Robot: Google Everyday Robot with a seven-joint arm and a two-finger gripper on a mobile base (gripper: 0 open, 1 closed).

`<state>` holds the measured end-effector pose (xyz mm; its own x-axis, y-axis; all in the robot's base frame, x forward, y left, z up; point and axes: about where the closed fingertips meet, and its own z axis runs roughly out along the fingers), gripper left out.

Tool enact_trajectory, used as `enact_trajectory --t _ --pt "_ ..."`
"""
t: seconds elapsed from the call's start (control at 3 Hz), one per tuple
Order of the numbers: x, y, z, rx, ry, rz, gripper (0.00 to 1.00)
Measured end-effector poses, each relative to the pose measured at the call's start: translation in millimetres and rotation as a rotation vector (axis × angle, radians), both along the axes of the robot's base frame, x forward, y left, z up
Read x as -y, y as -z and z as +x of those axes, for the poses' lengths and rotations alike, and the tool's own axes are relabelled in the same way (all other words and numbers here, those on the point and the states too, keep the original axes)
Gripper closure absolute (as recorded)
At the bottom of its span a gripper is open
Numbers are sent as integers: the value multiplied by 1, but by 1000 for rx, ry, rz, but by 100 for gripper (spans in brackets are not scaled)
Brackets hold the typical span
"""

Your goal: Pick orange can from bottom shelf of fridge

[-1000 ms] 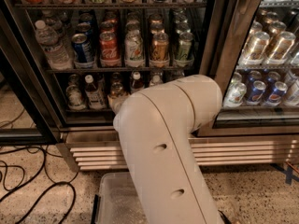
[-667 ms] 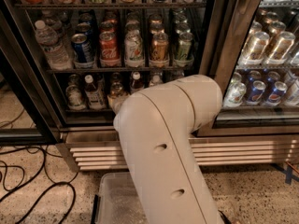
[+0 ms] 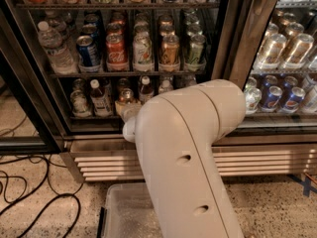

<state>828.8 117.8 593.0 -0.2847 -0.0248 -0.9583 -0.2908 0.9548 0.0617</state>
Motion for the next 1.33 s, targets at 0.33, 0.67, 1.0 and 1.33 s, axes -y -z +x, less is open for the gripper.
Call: enact_trajectory --t 0.33,0.67,1.0,1.33 --pt "5 -4 -1 -3 12 22 100" --pt "9 -9 -2 -5 22 44 100" --pt "12 -15 -7 -12 25 77 100" --pt "12 -15 -7 -12 25 76 100"
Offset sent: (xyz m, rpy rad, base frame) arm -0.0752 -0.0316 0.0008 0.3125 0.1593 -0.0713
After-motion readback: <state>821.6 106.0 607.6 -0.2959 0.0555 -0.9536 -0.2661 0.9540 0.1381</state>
